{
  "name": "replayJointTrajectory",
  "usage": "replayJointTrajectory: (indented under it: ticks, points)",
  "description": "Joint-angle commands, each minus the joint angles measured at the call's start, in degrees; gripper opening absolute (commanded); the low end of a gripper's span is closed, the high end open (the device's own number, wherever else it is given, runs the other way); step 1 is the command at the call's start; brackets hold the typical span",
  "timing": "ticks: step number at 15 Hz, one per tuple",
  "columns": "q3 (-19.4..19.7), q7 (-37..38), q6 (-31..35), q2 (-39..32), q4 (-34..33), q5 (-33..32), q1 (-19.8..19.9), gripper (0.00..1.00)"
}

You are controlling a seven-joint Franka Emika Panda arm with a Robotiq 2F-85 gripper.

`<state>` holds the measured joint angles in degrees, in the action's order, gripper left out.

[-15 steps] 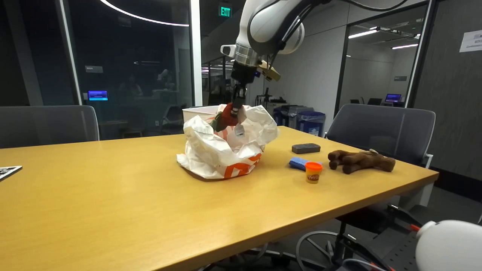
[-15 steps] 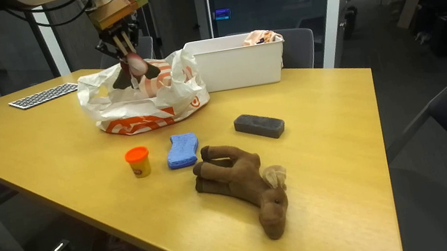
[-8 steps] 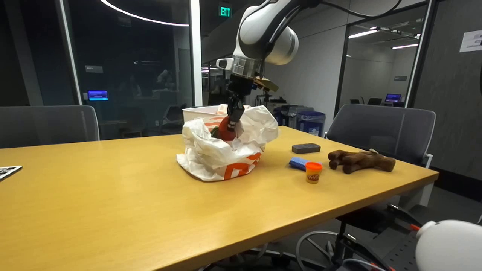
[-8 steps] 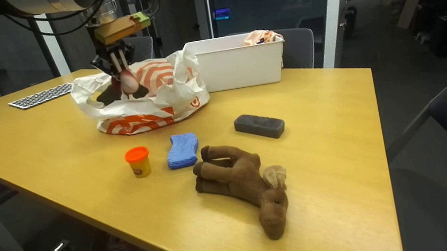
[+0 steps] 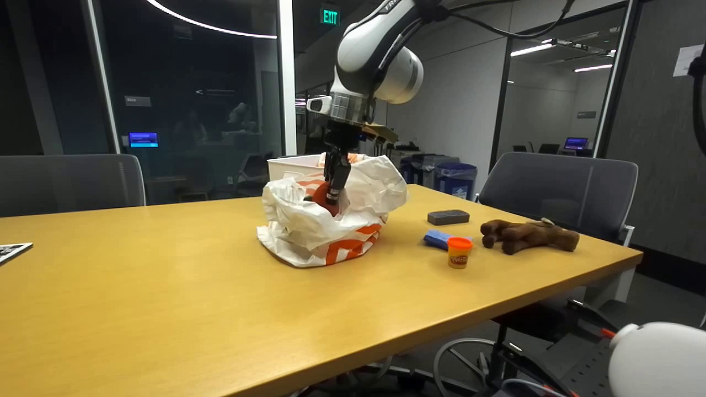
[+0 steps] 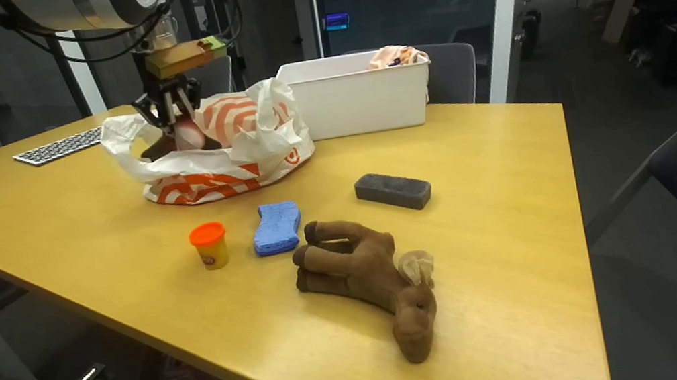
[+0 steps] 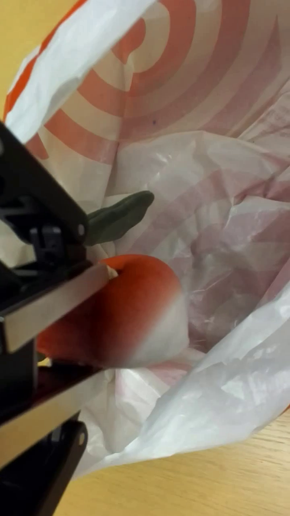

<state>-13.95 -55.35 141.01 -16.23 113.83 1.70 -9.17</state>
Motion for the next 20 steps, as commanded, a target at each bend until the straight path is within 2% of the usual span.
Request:
replayJointTrajectory:
  ticks: [1, 5, 8, 10, 15, 18, 20]
  points:
    - [-0.88, -0.72, -1.41, 0.45, -1.68, 1.49, 1.46, 0.7]
    - [-0.41, 0.14, -2.47, 5.75, 0.72, 3.05, 3.09, 0.98]
    - [1.3, 2.19, -2.19, 10.34, 3.5, 4.04, 4.12, 1.0]
    - [3.95, 8.52, -4.66, 14.38, 6.37, 1.94, 4.68, 1.0]
    - [9.68, 15.23, -12.63, 21.91, 13.92, 3.05, 7.17, 1.0]
    - [12.12, 20.56, -14.16, 22.32, 18.33, 3.17, 7.91, 1.0]
    - [12.68, 26.04, -10.43, 20.1, 20.92, 3.71, 7.84, 1.0]
